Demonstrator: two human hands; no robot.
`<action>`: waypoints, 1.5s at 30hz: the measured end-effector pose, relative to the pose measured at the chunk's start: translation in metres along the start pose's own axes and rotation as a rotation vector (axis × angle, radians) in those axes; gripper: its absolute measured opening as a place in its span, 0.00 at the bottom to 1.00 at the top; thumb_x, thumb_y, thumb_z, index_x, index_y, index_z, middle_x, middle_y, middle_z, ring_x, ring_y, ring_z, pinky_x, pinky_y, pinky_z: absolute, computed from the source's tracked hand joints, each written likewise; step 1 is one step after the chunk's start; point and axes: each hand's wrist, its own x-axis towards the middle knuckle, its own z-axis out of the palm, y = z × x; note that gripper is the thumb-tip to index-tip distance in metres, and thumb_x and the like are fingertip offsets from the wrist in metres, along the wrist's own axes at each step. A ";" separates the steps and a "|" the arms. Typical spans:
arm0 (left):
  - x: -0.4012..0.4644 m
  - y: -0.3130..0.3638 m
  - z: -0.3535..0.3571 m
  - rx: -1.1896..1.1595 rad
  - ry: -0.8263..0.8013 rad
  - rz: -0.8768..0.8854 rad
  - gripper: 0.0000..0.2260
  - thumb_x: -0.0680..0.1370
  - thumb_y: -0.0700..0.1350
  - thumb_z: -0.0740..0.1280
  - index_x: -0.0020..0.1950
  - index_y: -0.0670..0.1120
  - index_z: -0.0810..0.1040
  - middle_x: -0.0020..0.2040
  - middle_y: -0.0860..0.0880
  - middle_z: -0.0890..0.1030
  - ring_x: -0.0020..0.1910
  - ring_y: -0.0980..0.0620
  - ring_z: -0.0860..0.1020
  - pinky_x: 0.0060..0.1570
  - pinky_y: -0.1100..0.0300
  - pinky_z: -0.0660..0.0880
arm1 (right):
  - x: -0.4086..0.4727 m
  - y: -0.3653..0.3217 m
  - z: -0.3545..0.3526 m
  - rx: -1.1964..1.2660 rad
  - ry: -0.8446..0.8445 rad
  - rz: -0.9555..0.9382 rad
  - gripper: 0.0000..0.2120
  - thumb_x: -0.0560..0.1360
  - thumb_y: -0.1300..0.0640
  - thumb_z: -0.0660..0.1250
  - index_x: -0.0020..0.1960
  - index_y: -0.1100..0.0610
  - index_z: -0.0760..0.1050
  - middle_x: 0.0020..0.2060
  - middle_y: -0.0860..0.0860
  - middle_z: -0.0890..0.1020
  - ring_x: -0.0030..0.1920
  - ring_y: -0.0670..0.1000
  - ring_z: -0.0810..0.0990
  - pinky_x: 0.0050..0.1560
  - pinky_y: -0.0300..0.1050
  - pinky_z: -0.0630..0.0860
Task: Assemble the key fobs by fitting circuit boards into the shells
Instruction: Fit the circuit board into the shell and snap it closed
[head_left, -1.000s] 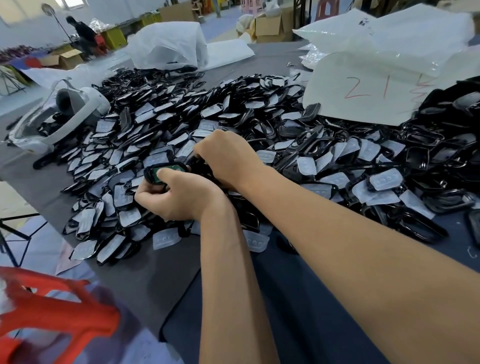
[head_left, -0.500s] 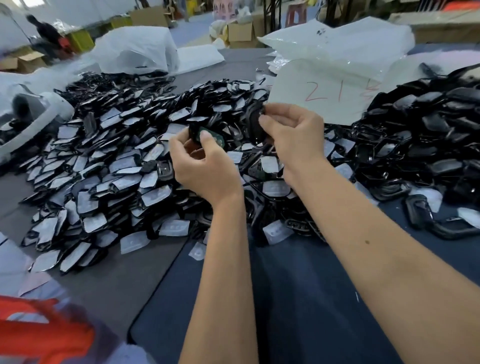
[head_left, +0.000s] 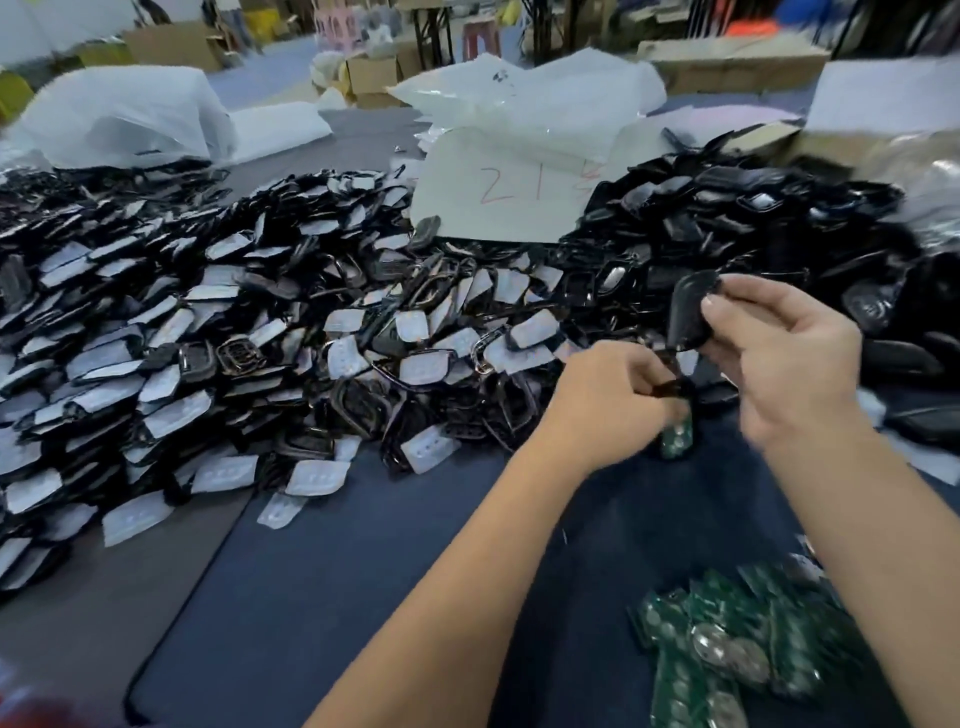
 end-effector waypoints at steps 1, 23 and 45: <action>-0.002 0.001 0.005 0.101 0.003 0.022 0.04 0.73 0.44 0.77 0.45 0.51 0.84 0.37 0.56 0.81 0.41 0.53 0.80 0.43 0.61 0.76 | -0.002 0.001 -0.009 -0.010 0.010 -0.004 0.08 0.76 0.65 0.75 0.48 0.52 0.84 0.41 0.50 0.88 0.44 0.51 0.87 0.49 0.49 0.84; 0.005 -0.003 0.006 -0.635 0.006 -0.070 0.05 0.80 0.38 0.71 0.54 0.39 0.84 0.44 0.41 0.83 0.39 0.52 0.79 0.39 0.62 0.77 | -0.017 0.006 -0.034 0.250 -0.313 0.166 0.17 0.67 0.65 0.74 0.56 0.60 0.83 0.47 0.56 0.89 0.45 0.51 0.88 0.43 0.39 0.83; 0.003 0.003 0.018 -0.552 0.110 -0.066 0.08 0.83 0.39 0.67 0.44 0.45 0.77 0.35 0.50 0.77 0.31 0.58 0.72 0.32 0.65 0.72 | -0.020 0.010 -0.030 0.130 -0.173 0.077 0.13 0.69 0.62 0.78 0.53 0.59 0.84 0.41 0.53 0.88 0.43 0.50 0.87 0.43 0.41 0.83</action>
